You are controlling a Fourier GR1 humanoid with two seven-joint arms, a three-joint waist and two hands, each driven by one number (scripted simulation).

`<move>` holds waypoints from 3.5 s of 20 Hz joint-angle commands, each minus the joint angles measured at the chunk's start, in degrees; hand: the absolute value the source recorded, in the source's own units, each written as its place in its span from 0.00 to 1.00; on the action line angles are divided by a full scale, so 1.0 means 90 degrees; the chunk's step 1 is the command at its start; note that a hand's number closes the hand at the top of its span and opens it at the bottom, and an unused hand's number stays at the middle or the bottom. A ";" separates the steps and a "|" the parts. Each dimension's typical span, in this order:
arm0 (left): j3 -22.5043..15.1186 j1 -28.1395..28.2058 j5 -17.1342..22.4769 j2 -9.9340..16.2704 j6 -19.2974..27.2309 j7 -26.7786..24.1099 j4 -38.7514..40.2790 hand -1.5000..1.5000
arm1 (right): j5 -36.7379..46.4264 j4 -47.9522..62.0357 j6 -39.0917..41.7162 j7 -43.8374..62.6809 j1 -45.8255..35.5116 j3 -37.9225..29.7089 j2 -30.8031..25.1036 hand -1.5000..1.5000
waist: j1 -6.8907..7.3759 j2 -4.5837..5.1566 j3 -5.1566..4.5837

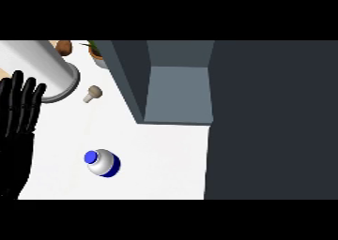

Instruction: Pick up the bottled water, place it into the cabinet and close the cabinet

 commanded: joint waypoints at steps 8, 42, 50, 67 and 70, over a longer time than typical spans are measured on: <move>0.0309 0.0573 0.2670 0.0375 -0.1712 0.0212 0.0452 0.00 | -0.0633 -0.0740 0.0801 0.0558 0.1022 0.1052 0.0055 0.00 | -0.0165 0.0191 0.0023; 0.0952 0.0687 0.1801 0.0493 -0.3122 -0.0555 0.4102 0.00 | 0.0224 -0.3479 0.1080 -0.0474 0.4995 0.2964 -0.0514 0.00 | -0.0387 0.0192 0.0018; 0.1182 -0.0135 0.1062 0.0653 -0.3375 -0.2171 0.6484 0.00 | 0.0179 -0.3200 0.1034 -0.1114 0.5333 0.2966 -0.0769 0.00 | -0.0355 0.0207 0.0017; 0.0848 -0.1397 0.0114 0.0277 -0.3529 -0.4799 0.9719 1.00 | 0.0453 -0.3516 0.0870 -0.2093 0.6467 0.3181 -0.1568 0.00 | -0.0438 0.0195 0.0010; 0.0559 -0.1292 -0.0298 0.0299 -0.3327 -0.5376 0.9914 1.00 | 0.0639 -0.3476 0.0647 -0.1922 0.6215 0.3513 -0.1432 0.00 | -0.0338 0.0205 0.0011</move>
